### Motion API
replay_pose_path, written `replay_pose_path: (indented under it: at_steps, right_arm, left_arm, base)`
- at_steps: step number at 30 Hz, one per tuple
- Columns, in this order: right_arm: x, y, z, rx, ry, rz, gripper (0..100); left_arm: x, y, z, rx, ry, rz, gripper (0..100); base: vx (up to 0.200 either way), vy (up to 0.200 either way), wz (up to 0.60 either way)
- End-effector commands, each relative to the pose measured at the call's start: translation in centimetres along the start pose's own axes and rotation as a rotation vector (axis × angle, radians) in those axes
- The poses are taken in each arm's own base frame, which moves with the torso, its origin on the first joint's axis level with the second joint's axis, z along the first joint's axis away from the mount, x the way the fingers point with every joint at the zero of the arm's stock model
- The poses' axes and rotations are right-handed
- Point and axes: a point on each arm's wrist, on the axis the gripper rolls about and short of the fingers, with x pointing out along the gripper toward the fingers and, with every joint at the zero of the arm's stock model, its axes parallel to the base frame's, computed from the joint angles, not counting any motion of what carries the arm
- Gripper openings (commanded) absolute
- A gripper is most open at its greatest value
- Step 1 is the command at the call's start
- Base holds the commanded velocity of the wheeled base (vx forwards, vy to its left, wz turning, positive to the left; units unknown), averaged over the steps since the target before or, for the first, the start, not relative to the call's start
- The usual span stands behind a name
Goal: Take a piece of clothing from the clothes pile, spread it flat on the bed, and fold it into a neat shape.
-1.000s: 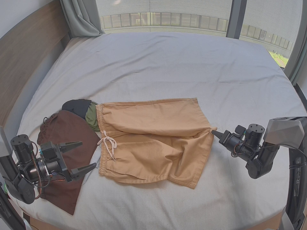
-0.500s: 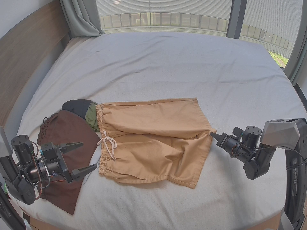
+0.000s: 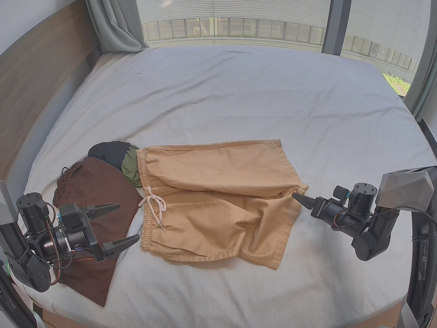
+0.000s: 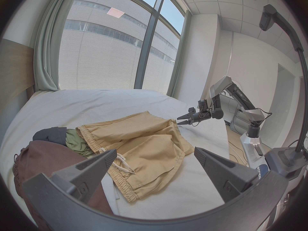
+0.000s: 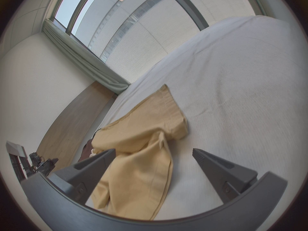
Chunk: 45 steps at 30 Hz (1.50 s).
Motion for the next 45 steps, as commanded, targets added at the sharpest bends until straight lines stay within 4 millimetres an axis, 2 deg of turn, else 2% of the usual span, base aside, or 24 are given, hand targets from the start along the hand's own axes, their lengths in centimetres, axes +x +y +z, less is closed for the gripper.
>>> replay_pose_path:
  at_steps: [1,6,13,22,33,45]
  right_arm:
    - [-2.2,1.8,-0.8,-0.027,0.082,0.043,100]
    - [-3.6,2.2,-2.9,-0.056,0.198,0.069,100]
    - [-4.6,2.9,-5.0,-0.032,0.298,0.09,100]
    - [-4.4,3.0,-7.1,-0.024,0.376,0.102,100]
    - [-3.8,3.1,-8.7,-0.015,0.424,0.11,100]
    - [-3.0,3.3,-9.3,-0.002,0.433,0.127,100]
  left_arm:
    - [0.1,-0.1,-0.1,-0.003,0.003,-0.007,100]
    - [0.1,-0.1,-0.1,-0.003,0.003,-0.007,100]
    - [0.2,-0.1,-0.2,-0.004,0.004,-0.008,100]
    - [0.2,-0.1,-0.2,-0.006,0.005,-0.009,100]
    - [0.2,-0.1,-0.2,-0.006,0.005,-0.009,100]
    - [0.2,-0.1,-0.2,-0.006,0.005,-0.009,100]
  base:
    - [0.0,0.0,0.0]
    - [0.0,0.0,0.0]
    - [0.0,0.0,0.0]
    - [0.0,0.0,0.0]
    - [0.0,0.0,0.0]
    - [0.0,0.0,0.0]
